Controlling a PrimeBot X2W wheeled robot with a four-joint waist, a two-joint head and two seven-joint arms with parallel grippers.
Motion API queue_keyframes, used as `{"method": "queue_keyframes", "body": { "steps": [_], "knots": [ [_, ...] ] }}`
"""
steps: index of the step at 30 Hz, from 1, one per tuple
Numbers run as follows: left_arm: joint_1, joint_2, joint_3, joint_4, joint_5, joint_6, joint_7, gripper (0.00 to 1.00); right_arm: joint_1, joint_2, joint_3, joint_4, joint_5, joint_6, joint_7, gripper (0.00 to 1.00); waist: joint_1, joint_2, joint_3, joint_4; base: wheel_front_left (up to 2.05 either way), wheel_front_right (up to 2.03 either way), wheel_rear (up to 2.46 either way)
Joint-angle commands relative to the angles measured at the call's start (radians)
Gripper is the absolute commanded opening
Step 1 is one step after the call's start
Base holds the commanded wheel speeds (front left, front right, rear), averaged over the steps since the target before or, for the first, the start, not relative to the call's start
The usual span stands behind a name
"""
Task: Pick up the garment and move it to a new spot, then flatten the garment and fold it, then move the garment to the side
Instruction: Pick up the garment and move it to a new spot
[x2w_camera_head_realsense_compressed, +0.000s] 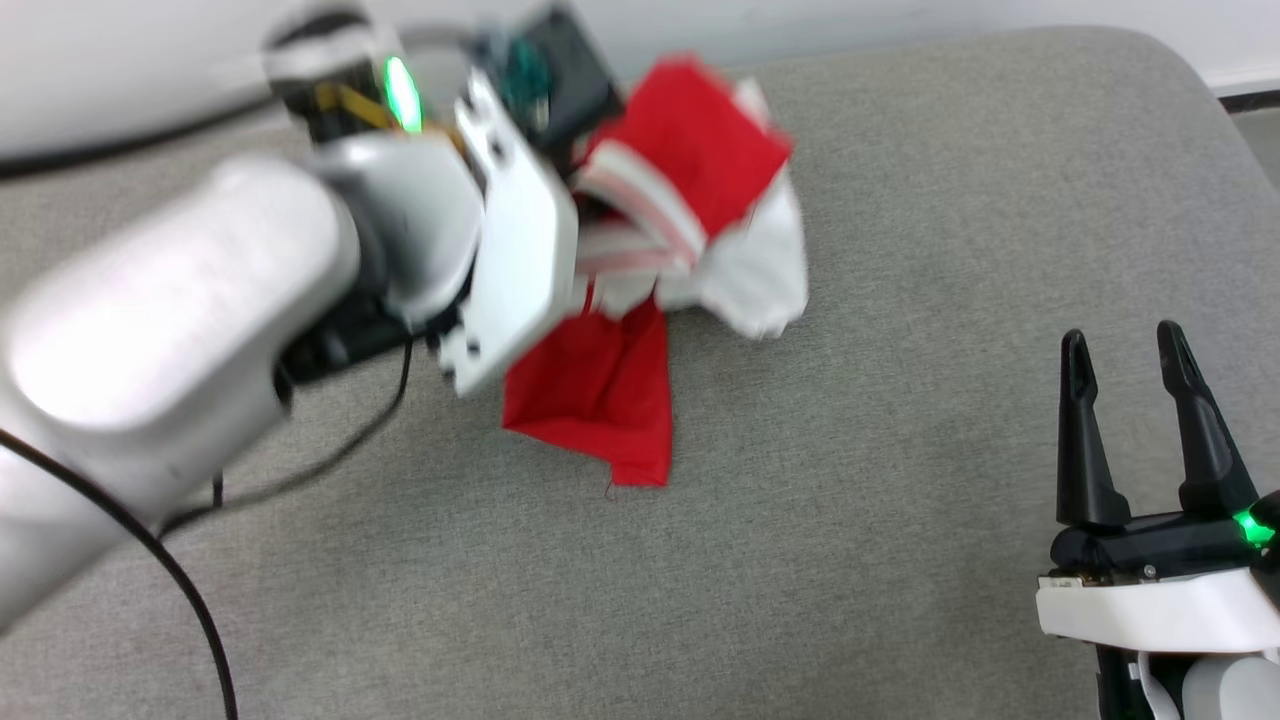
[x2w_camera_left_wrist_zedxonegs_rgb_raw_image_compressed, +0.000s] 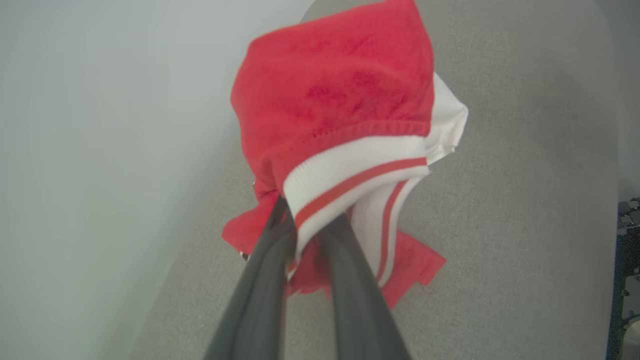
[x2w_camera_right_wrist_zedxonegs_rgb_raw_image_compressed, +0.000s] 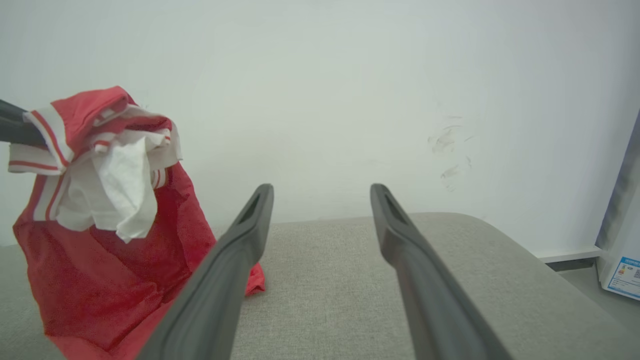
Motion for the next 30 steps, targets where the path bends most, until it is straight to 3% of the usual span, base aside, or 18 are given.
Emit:
{"method": "queue_keyframes", "body": {
  "steps": [1, 17, 18, 19, 20, 23, 30],
  "knots": [
    [0.035, 0.001, -0.008, 0.007, 0.002, 0.004, -0.007, 0.0, -0.008, 0.003, 0.0, 0.002, 0.0, 0.0, -0.002, 1.0, 0.0001, 0.0, 0.009, 0.003, 0.0, 0.0, 0.0],
    [0.404, -0.107, -0.056, 0.261, 0.04, -0.009, -0.092, 0.0, -0.046, 0.003, 0.007, 0.025, -0.018, 0.0, -0.002, 1.0, 0.0001, 0.0, 0.077, 0.006, 0.0, 0.0, 0.0],
    [0.408, -0.113, -0.057, 0.272, 0.046, -0.009, -0.105, 0.15, -0.045, 0.003, 0.006, 0.028, -0.018, 0.0, -0.002, 1.0, 0.0001, 0.0, 0.074, 0.007, 0.0, 0.0, 0.0],
    [0.404, -0.118, -0.056, 0.279, 0.052, -0.009, -0.126, 0.84, -0.041, 0.003, 0.006, 0.03, -0.019, 0.0, -0.002, 1.0, 0.0001, 0.0, 0.069, 0.009, 0.0, 0.0, 0.0],
    [0.395, -0.124, -0.047, 0.285, 0.055, -0.009, -0.155, 1.0, -0.036, 0.003, 0.004, 0.032, -0.02, 0.0, -0.002, 1.0, 0.0001, 0.0, 0.062, 0.012, 0.0, 0.0, 0.0],
    [0.371, -0.137, -0.003, 0.295, 0.081, 0.005, -0.273, 1.0, -0.016, 0.003, 0.008, 0.039, -0.029, 0.0, -0.002, 1.0, 0.0001, 0.0, 0.034, 0.022, 0.0, 0.0, 0.0],
    [0.408, -0.139, 0.099, 0.26, 0.123, 0.123, -0.531, 1.0, 0.02, 0.003, 0.009, 0.053, -0.046, 0.0, -0.002, 1.0, 0.0001, 0.0, -0.039, 0.062, 0.0, 0.0, 0.0]
  ]
}}
